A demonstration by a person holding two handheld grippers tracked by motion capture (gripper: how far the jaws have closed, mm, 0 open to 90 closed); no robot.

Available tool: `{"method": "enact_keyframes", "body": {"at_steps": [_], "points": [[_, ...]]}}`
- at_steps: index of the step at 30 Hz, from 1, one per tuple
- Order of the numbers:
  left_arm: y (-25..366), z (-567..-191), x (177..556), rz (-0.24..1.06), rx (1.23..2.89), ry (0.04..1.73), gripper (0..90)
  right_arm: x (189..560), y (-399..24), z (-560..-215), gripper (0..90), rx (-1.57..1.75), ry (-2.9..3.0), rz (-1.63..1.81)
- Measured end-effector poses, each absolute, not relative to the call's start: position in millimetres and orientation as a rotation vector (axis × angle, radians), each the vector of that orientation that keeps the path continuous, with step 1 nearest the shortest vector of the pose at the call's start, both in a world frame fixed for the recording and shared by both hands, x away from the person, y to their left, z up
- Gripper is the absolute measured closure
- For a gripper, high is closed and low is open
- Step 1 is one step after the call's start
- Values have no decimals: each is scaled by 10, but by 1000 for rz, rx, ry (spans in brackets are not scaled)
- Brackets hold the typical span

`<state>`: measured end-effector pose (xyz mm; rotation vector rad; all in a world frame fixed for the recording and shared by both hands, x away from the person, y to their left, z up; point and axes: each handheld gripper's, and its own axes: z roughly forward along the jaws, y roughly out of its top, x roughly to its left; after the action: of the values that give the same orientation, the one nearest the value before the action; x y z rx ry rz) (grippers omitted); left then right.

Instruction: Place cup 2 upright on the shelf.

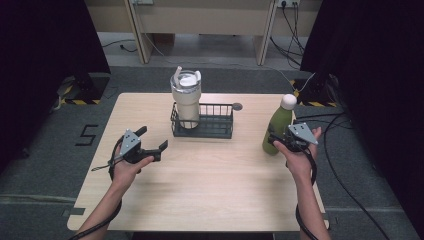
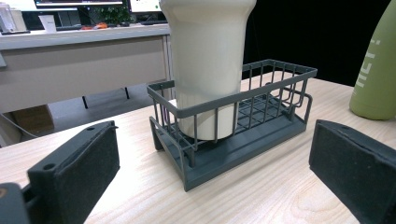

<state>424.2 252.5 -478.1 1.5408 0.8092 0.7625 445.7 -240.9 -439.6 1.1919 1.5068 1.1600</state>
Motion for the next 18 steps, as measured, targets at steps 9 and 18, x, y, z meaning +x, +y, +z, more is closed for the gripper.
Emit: {"method": "enact_keyframes", "body": {"at_steps": [9,18], "points": [[2508,-4786,4251,759,1544,809,8,4550,-2412,-4357,119,1180,1497,1167],[2483,-4791,4261,755,1549,803,8,4633,-2347,-4359,115,1172,1510,1164]]}}
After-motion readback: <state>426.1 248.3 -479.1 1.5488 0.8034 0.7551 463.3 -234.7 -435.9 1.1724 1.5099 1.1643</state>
